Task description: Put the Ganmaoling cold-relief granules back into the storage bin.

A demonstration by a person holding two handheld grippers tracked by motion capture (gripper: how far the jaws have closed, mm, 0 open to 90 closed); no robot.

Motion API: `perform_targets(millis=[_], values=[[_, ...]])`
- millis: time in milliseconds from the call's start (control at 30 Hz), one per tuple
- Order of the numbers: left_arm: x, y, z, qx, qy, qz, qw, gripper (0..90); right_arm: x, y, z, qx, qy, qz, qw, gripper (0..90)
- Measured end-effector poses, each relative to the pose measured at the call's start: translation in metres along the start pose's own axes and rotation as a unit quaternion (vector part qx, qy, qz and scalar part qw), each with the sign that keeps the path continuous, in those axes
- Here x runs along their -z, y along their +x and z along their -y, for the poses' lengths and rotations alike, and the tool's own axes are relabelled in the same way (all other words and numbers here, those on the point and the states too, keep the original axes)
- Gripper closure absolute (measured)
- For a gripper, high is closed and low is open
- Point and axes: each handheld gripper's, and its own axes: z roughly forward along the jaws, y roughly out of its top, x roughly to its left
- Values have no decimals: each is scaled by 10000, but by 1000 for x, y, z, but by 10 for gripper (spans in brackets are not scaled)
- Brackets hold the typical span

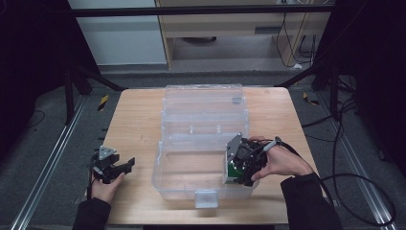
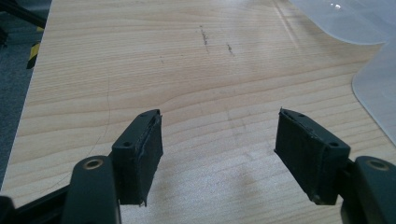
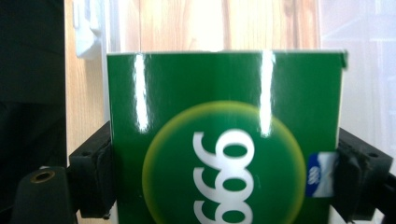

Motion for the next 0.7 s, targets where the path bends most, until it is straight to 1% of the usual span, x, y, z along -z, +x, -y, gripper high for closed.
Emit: perform_targets(millis=[200, 233, 300, 367, 433, 467, 567, 633, 700], values=[[0, 0, 0, 4, -8, 1, 10000, 309, -2, 0, 0, -13, 62, 15, 10000, 143], [0, 0, 0, 5, -8, 2, 10000, 309, -2, 0, 0, -17, 123, -6, 9999, 143], [0, 0, 0, 4, -7, 2, 10000, 309, -3, 0, 0, -39, 154, 7, 9999, 140], [0, 0, 0, 6, -8, 3, 10000, 309, -3, -1, 1, -69, 121, -17, 9999, 143], [0, 0, 0, 5, -8, 4, 10000, 309, 0, -2, 3, -143, -56, -34, 9999, 161], [0, 0, 0, 4, -6, 3, 10000, 309, 2, -1, 4, -195, -115, -14, 9997, 163], [0, 0, 0, 0, 1, 1, 10000, 309, 8, -1, 9, -227, -240, 37, 9994, 161], [0, 0, 0, -4, 1, -4, 10000, 309, 13, 0, 11, -296, -367, 102, 9988, 161], [0, 0, 0, -2, -1, -1, 10000, 310, 18, 0, 15, -428, -538, 162, 9975, 159]])
